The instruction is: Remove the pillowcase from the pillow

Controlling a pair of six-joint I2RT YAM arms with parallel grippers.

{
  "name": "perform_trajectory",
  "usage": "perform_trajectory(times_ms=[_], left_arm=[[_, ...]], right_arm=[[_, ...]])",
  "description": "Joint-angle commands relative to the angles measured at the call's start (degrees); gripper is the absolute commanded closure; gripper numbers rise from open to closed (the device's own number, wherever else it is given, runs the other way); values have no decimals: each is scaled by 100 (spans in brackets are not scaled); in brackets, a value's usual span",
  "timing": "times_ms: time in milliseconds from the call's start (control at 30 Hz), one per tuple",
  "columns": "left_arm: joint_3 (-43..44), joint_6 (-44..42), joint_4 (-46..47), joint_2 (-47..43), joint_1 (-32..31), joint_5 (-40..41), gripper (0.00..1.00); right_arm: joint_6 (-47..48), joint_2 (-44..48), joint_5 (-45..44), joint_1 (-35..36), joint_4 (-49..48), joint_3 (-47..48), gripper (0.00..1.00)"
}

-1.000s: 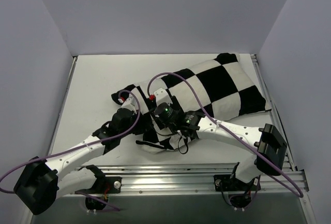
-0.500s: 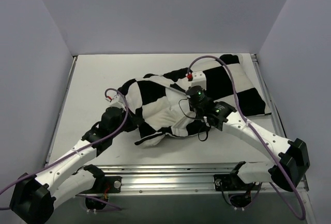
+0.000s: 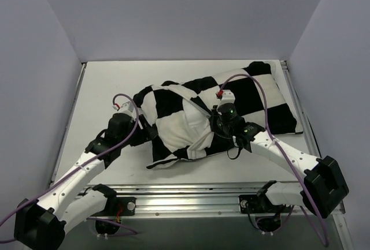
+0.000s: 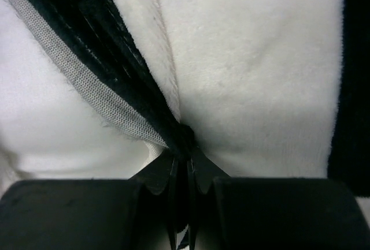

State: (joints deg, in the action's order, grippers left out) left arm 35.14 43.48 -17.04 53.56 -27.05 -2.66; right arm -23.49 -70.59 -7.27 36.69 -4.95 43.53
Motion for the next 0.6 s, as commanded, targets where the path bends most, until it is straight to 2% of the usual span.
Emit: perform_trajectory(times_ms=[0,67,233,300,500,533,567], left_arm=[[888,-279,-430,-56,-159,221,24],[1274,-323,-686,5,-405,842,4],[2716,-384,-1301,689,-1494,2136,3],[3320,-463,-1512,1356,-1680,2478,3],[4185,-595,-1610,2922,-2155,3253,0],[4334,-596,-1636,3062,-2173,3393,1],[4387,-596,-1645,3325,-2225,3455,7]], right_arm=[[-270,-218,402,-4,-375,-143,100],[-279,-236,410,23,-480,-178,100],[-332,-280,375,75,-638,-257,100],[-358,-280,358,93,-700,-309,100],[-350,-271,340,137,-771,-362,100],[-350,-263,340,137,-771,-371,100],[-350,-263,331,146,-771,-380,100]])
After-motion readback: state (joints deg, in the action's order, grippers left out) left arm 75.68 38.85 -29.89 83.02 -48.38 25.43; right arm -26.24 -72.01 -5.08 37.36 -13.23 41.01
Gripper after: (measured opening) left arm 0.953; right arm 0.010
